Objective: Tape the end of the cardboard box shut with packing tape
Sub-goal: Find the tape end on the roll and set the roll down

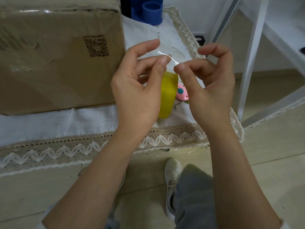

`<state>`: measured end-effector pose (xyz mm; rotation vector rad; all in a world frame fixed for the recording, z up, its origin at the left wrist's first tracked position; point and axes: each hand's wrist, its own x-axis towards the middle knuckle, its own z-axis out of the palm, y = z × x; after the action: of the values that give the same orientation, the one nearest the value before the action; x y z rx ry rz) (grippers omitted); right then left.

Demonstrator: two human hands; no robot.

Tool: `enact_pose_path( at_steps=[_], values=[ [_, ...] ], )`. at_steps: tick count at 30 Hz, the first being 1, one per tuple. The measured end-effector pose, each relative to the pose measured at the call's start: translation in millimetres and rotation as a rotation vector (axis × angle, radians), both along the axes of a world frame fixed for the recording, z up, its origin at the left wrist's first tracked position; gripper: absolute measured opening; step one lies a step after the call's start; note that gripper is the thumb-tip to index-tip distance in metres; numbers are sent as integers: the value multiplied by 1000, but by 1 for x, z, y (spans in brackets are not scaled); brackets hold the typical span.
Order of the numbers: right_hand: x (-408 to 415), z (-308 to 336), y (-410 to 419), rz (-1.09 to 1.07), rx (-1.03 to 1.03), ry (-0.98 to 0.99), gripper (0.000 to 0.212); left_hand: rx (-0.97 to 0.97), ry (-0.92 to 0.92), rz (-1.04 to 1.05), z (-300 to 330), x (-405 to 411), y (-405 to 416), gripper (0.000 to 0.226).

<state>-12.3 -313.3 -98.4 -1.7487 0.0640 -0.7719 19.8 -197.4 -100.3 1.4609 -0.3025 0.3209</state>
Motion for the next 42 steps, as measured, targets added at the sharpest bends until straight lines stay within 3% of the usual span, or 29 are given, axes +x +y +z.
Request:
enact_pose_path(
  at_steps=[5,10,24,32,42],
  values=[
    [2,-5,-3,15,-77,-47,15,31,-7,-10,-2,2,2,24],
    [1,-5,-2,31,-182,-57,19,53,-46,-18,-4,1,4,22],
    [-1,-5,-7,32,-222,-40,35,99,-46,25,2,-2,5,11],
    [-2,-4,-8,59,-276,-75,24,130,-48,86,4,-3,6,11],
    [-1,-8,-13,-18,-324,-86,25,177,-110,115,2,-4,3,10]
  ],
)
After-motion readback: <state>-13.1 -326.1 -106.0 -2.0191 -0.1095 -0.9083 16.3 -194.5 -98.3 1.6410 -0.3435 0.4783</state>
